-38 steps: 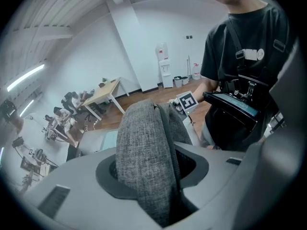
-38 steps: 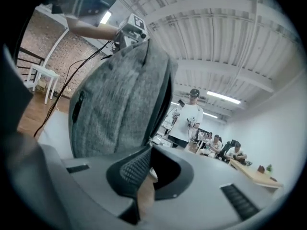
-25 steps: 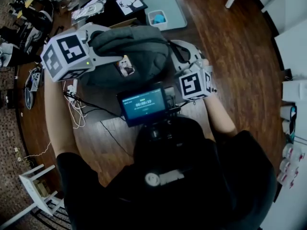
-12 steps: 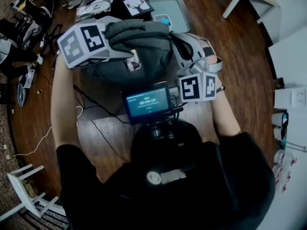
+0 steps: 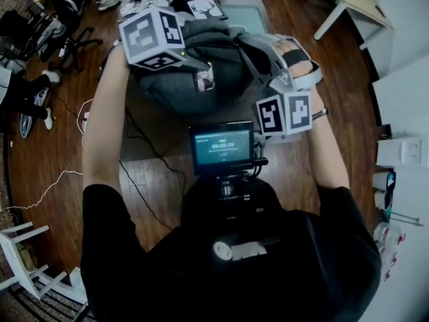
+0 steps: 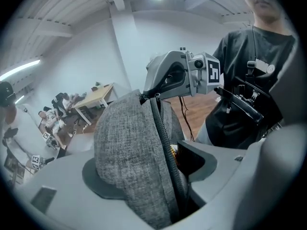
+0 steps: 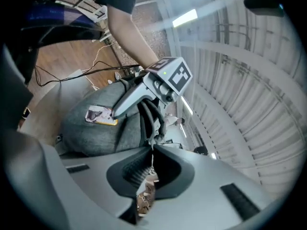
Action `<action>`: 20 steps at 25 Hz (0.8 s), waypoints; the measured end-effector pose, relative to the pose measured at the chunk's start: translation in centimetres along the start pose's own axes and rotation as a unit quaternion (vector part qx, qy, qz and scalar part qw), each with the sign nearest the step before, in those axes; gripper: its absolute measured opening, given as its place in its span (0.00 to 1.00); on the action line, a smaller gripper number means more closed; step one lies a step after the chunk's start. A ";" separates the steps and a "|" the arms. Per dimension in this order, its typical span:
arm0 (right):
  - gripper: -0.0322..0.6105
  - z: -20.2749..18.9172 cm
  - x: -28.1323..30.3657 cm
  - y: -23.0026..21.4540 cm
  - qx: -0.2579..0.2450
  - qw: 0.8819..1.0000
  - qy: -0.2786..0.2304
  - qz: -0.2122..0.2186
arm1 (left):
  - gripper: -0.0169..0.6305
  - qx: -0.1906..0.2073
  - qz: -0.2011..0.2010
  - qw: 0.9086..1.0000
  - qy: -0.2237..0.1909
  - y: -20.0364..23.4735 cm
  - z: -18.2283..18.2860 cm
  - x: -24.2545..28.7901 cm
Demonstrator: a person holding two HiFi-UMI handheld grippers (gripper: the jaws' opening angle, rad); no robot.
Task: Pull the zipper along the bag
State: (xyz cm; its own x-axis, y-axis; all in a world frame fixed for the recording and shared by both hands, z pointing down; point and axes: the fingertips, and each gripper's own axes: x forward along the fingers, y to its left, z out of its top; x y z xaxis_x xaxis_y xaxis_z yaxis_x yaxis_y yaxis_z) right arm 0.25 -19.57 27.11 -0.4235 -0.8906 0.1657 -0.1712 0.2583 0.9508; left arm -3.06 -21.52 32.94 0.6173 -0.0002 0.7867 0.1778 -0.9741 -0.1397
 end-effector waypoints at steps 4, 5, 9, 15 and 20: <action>0.08 1.2 1.4 -0.1 -0.027 1.000 0.001 0.013 | 0.54 -0.013 -0.002 1.000 -0.013 0.8 -0.7 0.1; 0.09 1.2 1.9 -0.5 -0.026 1.000 0.002 0.017 | 0.54 -0.016 -0.003 1.000 -0.014 1.4 -0.6 0.1; 0.09 1.2 3.3 -1.4 -0.015 1.000 0.017 0.017 | 0.54 -0.031 -0.002 0.999 -0.020 3.1 -0.6 0.0; 0.09 0.9 4.0 -1.4 -0.077 0.995 0.057 0.002 | 0.54 -0.030 -0.002 0.999 -0.016 3.7 -0.6 0.3; 0.09 0.1 4.9 -1.1 -0.084 0.993 0.085 -0.011 | 0.54 -0.019 -0.011 1.000 -0.009 4.2 0.4 0.8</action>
State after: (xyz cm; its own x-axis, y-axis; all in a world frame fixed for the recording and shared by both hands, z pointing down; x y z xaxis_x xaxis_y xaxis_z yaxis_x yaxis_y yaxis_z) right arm -1.76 -24.17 26.85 -0.2631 -0.9492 0.1727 -0.0219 0.1848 0.9825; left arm -1.53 -25.49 32.76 0.6265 0.0255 0.7790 0.1635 -0.9815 -0.0993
